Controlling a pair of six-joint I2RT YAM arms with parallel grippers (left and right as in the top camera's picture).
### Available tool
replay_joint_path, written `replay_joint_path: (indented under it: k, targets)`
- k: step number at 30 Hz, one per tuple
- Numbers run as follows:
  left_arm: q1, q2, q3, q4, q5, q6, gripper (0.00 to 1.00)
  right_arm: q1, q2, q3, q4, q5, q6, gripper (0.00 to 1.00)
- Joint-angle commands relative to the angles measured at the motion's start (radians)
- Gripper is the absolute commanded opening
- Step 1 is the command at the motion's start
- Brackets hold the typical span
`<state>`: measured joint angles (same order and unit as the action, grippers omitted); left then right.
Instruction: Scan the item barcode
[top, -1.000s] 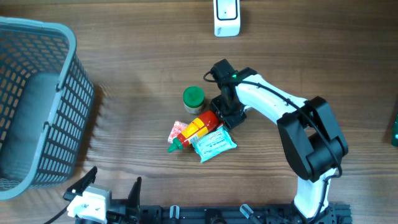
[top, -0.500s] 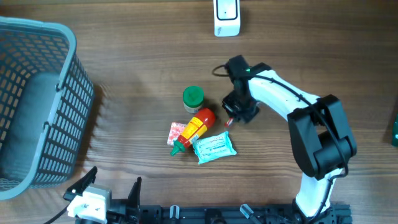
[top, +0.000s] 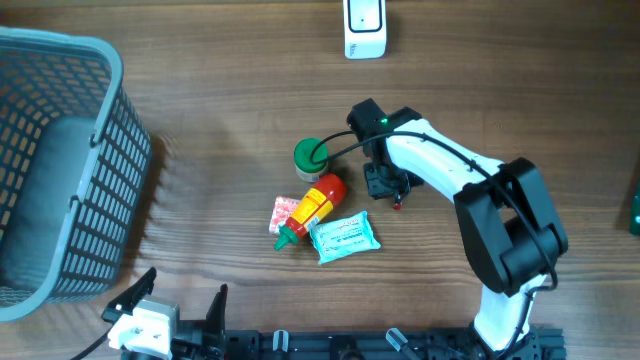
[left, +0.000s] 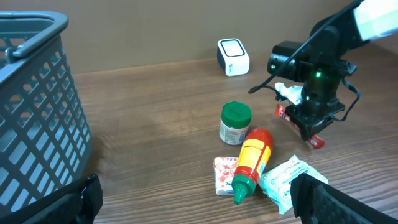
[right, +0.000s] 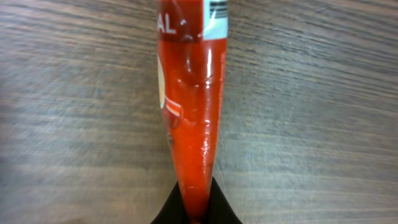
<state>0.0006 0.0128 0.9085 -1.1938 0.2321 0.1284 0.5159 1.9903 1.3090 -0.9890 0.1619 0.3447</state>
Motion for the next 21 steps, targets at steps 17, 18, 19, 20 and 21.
replay_joint_path:
  k: [17,18,19,20,21]
  targets:
    - [-0.005,-0.008,-0.002,0.003,-0.002,-0.006,1.00,0.499,-0.359,-0.200,0.037,0.332,0.255,0.18]
    - [-0.005,-0.008,-0.002,0.002,-0.002,-0.006,1.00,0.499,-0.359,-0.219,0.068,0.322,0.234,0.17]
    - [-0.005,-0.008,-0.002,0.003,-0.002,-0.006,1.00,0.499,-0.359,-0.232,0.094,0.301,0.198,0.17]
    - [-0.005,-0.008,-0.002,0.003,-0.002,-0.006,1.00,0.500,-0.358,-0.245,0.121,0.283,0.172,0.17]
    - [-0.005,-0.008,-0.002,0.003,-0.002,-0.006,1.00,0.499,-0.358,-0.257,0.142,0.282,0.158,0.17]
